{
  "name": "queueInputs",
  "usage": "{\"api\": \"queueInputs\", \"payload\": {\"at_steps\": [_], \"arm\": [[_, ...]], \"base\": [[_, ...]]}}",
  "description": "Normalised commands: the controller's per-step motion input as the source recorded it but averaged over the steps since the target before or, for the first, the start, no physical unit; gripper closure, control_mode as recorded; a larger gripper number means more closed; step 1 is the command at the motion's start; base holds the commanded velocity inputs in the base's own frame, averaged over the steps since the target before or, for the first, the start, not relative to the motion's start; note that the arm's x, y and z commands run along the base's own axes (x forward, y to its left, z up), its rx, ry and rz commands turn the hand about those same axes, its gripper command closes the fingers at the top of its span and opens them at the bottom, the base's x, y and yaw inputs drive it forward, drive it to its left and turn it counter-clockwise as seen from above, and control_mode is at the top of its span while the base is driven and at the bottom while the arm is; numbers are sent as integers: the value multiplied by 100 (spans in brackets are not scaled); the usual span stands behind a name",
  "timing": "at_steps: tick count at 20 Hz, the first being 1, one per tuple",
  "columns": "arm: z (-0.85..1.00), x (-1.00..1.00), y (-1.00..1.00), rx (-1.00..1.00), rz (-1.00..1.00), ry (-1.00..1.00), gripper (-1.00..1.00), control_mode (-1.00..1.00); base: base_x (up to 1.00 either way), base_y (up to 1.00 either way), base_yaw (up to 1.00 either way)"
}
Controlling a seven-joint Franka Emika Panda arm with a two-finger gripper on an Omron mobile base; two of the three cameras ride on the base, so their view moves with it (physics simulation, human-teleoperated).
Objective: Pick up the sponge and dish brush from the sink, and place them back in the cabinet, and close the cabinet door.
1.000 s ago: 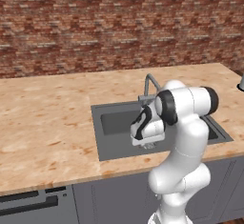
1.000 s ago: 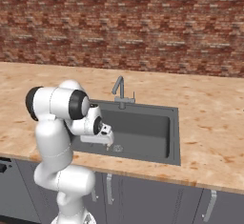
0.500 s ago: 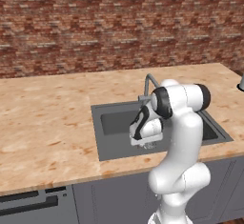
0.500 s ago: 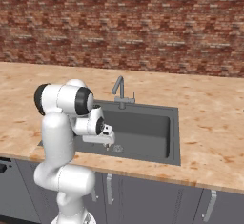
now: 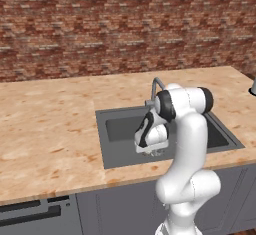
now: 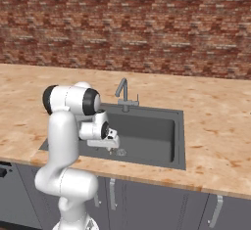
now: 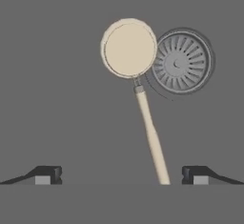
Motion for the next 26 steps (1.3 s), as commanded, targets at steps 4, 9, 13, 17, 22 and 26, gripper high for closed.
{"api": "queueInputs", "payload": {"at_steps": [4, 9, 13, 17, 22, 26], "arm": [[-19, 20, 0, 0, 0, 0, -100, -100], [-21, 17, 0, 0, 0, 0, -100, -100], [-16, 19, 0, 0, 0, -1, -100, -100], [-11, 21, 0, 0, 0, -9, -100, -100], [-11, 18, 0, 0, 0, -13, -100, -100], [-15, 18, 0, 0, 0, -4, -100, -100]], "base": [[0, 0, 0], [0, 0, 0], [0, 0, 0], [0, 0, 0], [0, 0, 0], [0, 0, 0]]}}
